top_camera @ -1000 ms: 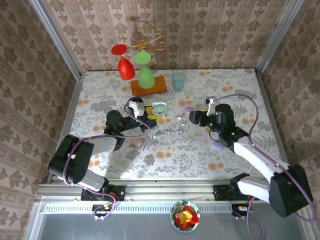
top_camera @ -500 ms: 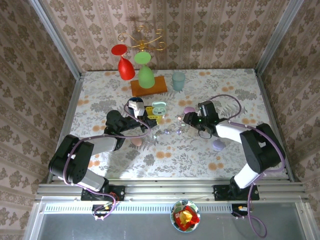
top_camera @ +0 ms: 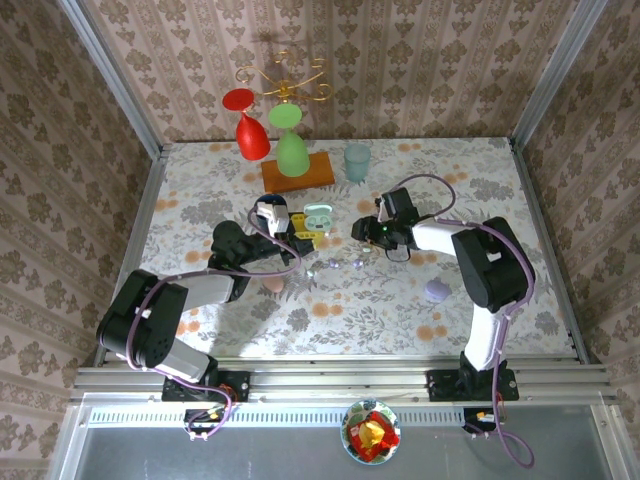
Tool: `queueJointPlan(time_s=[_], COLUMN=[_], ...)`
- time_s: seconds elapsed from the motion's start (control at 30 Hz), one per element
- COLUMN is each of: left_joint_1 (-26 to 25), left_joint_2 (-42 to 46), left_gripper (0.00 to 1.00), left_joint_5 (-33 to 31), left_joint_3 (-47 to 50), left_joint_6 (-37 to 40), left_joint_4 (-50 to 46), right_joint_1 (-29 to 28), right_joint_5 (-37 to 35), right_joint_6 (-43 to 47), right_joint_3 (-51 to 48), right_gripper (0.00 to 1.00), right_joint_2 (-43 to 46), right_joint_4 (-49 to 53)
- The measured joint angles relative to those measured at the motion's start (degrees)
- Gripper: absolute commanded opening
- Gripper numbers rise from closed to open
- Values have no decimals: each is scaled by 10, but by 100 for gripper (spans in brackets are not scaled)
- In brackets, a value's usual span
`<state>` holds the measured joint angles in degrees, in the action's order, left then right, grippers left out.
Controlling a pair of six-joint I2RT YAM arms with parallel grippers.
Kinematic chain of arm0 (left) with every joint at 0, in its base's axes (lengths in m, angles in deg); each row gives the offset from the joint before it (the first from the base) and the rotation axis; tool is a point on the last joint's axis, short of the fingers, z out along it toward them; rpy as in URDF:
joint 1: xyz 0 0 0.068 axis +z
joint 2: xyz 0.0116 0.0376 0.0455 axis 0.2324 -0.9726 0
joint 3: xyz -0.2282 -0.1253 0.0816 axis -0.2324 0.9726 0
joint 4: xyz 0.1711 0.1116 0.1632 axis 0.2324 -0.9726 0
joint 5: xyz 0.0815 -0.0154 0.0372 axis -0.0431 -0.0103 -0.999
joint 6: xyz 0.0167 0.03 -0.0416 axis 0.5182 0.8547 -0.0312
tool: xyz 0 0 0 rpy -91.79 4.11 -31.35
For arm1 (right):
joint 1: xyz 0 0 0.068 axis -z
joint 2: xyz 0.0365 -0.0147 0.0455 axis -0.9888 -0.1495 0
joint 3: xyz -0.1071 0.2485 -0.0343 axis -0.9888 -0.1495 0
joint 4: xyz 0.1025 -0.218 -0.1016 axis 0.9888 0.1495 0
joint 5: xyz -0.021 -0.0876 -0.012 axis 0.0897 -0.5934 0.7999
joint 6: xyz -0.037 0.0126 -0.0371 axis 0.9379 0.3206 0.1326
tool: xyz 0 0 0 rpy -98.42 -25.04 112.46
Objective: Insert the wireless bluetooth earbuds into the charging case
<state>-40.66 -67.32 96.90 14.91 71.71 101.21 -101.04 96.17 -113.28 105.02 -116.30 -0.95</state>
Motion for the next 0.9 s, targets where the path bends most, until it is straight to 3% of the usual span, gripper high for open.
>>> queueJointPlan(time_s=[0.9], left_joint_1=[0], left_joint_2=[11], left_gripper=[34], left_joint_5=[0], left_joint_3=[12], left_joint_6=[8], left_joint_4=[2], right_joint_1=[2], right_joint_5=[50], right_joint_6=[32], right_joint_3=[-52], right_gripper=[59], right_joint_2=[43], right_joint_4=[17])
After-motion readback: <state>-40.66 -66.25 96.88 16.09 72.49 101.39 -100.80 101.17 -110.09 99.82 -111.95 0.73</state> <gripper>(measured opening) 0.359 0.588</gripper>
